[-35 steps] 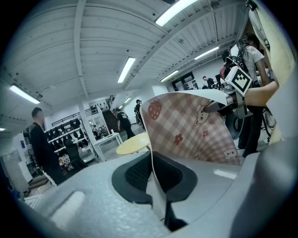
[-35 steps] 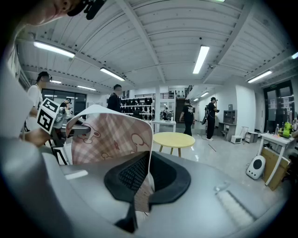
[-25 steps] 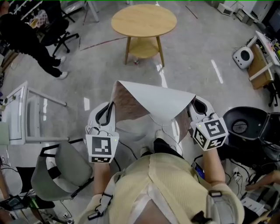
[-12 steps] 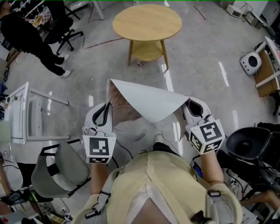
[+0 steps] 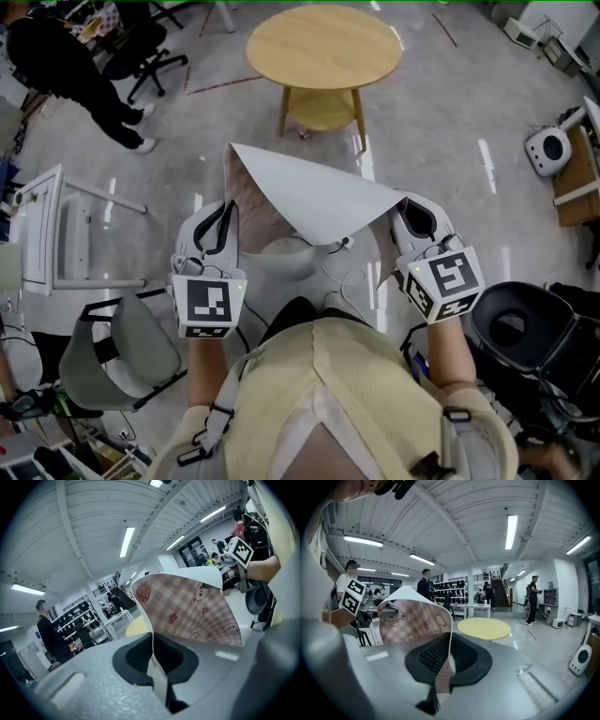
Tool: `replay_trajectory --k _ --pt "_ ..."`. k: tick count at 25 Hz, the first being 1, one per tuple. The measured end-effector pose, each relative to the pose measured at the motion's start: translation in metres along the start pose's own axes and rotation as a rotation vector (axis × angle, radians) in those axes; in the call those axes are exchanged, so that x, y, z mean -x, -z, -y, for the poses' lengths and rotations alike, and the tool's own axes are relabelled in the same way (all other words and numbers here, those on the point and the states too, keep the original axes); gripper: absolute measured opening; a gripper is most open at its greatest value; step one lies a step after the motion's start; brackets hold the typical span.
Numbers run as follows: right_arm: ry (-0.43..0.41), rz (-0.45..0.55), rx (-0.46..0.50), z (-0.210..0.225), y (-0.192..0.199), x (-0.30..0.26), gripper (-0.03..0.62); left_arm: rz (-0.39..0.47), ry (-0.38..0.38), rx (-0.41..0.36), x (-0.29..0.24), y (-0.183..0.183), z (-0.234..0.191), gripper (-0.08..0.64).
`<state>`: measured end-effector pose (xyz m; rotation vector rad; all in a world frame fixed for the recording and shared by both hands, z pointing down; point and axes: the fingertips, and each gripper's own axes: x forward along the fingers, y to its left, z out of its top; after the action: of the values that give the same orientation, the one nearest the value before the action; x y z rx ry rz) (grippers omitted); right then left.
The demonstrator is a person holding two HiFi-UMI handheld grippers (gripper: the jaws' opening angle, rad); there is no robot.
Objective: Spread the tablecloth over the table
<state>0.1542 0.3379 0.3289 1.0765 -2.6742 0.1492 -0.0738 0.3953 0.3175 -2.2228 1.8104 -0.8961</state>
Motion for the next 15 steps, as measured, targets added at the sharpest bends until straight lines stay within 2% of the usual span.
replay_trajectory --k 7,15 --pt "0.020 0.026 0.017 0.034 -0.020 -0.026 0.008 0.004 -0.013 -0.041 -0.032 -0.014 -0.015 0.006" --pt "0.075 0.019 0.062 0.060 -0.051 -0.075 0.008 0.041 -0.008 -0.081 -0.088 -0.024 -0.062 0.006"
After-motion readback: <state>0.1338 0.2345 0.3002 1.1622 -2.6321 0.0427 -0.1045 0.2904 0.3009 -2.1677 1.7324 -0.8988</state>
